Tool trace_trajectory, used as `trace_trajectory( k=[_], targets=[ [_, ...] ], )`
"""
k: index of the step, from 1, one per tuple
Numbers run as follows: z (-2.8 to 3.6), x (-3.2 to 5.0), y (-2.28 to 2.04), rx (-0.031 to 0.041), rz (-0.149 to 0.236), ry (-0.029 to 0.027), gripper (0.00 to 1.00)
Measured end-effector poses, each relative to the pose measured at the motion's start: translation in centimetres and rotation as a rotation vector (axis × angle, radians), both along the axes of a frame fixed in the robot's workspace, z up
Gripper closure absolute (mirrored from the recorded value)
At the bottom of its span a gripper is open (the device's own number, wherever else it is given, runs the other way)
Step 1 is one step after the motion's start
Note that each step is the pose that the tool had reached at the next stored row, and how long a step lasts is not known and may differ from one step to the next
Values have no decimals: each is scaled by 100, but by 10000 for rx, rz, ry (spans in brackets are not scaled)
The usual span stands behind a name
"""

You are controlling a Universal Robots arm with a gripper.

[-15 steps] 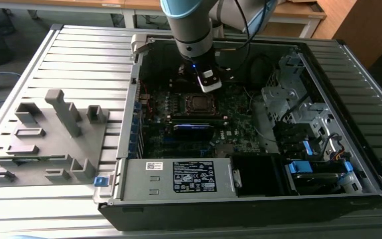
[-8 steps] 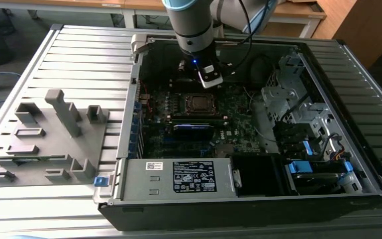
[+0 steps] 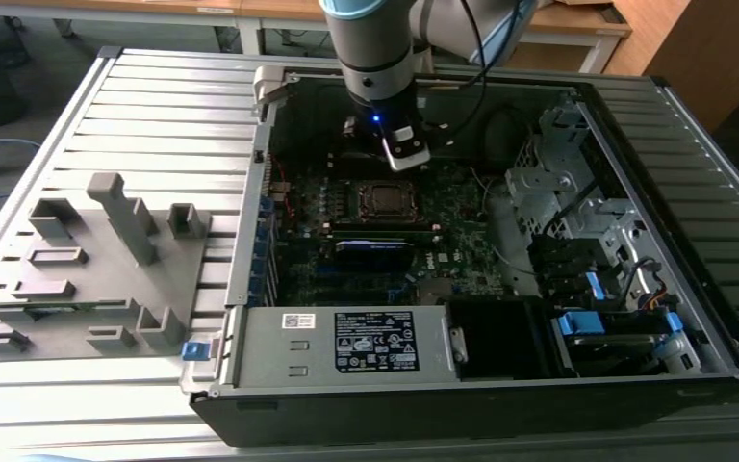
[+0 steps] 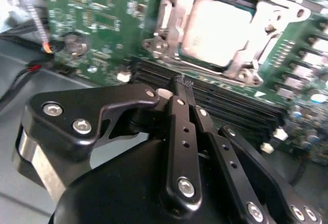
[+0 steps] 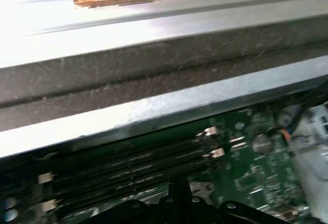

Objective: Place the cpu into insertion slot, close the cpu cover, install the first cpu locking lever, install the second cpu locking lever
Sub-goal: 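Install the first cpu locking lever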

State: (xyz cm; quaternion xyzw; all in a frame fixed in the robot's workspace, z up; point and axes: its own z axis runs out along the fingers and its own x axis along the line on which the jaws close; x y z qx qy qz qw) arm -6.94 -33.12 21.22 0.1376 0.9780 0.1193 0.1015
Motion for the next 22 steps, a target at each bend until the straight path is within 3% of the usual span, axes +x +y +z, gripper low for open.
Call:
trace_trajectory(
  k=[1, 2, 9, 10, 12, 16, 21, 22],
  targets=[
    [-1, 2, 0, -27, 0, 179, 89],
    [-2, 3, 1, -45, 0, 287, 89],
    [-2, 3, 1, -73, 0, 382, 89],
    [-2, 3, 1, -151, -3, 385, 89],
    [-2, 3, 1, -427, -7, 383, 89],
    [-2, 3, 1, -1144, -20, 417, 89],
    [-2, 6, 1, -2059, -29, 597, 89],
    [-2, 7, 1, -2160, -29, 618, 89]
  ],
)
